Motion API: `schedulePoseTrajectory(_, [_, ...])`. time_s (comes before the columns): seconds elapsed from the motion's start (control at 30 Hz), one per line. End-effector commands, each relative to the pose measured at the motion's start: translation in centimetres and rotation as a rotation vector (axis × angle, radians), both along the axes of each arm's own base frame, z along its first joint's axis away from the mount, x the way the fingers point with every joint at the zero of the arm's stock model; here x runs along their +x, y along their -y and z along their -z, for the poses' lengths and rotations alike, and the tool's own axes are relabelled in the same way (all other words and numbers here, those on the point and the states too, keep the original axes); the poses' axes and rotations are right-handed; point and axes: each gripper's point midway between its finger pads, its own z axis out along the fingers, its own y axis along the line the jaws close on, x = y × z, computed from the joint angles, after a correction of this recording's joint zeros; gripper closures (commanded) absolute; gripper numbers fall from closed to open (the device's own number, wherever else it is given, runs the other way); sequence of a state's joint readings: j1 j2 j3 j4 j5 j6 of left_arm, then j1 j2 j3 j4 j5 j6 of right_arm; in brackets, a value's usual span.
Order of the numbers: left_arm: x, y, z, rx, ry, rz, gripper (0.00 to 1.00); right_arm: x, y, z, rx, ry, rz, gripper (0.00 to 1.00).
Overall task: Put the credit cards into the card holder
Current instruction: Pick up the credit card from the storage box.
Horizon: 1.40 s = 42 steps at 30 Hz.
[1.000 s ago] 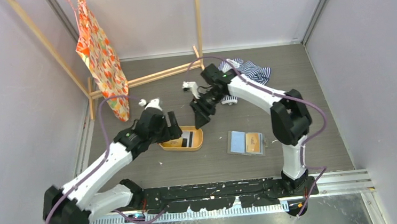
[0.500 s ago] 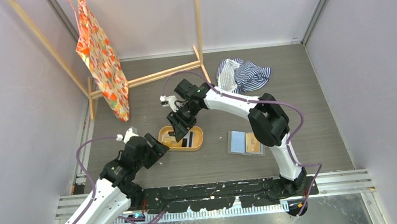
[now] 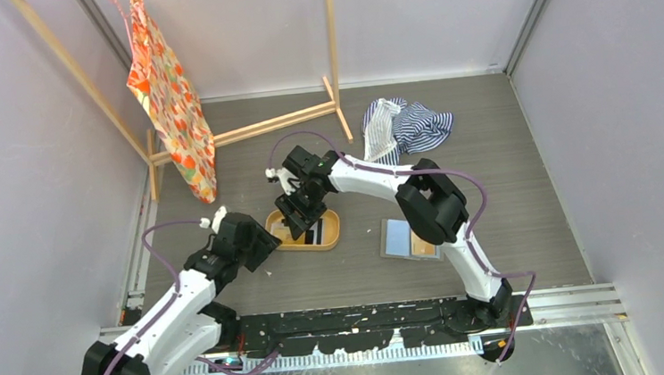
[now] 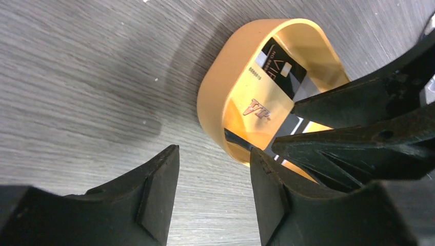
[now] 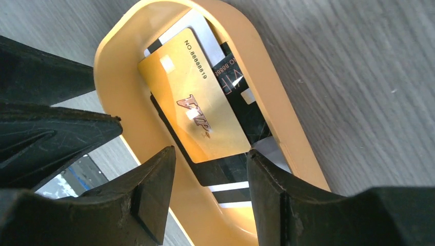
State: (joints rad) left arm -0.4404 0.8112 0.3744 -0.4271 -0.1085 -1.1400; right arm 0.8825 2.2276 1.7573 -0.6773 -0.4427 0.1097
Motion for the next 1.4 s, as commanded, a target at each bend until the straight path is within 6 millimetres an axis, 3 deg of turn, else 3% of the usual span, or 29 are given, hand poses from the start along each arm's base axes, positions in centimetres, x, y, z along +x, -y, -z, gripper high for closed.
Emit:
schedulePoseTrajectory(0.0, [2.2, 0.5, -1.0, -0.01, 0.063, 0.016, 0.47, 1.7, -0.7, -1.8, 0.018, 0.102, 0.027, 0.41])
schedulePoseTrajectory(0.43, [3.0, -0.1, 1.3, 0.098, -0.015, 0.062, 0.56, 3.2, 0.1, -1.5, -0.035, 0.21, 0.029, 0.38])
schedulePoseTrajectory(0.77, [2.9, -0.1, 1.9, 0.105, -0.024, 0.072, 0.6, 0.1, -1.2, 0.1, 0.009, 0.078, 0.0, 0.39])
schedulePoseTrajectory(1.13, [2.9, -0.2, 1.7, 0.107, -0.021, 0.071, 0.61, -1.4, -2.7, -3.3, 0.138, -0.017, 0.026, 0.4])
schedulePoseTrajectory(1.37, [2.8, -0.5, 1.8, 0.12, -0.02, 0.062, 0.64, 1.0, -1.2, -3.6, 0.065, 0.147, 0.037, 0.38])
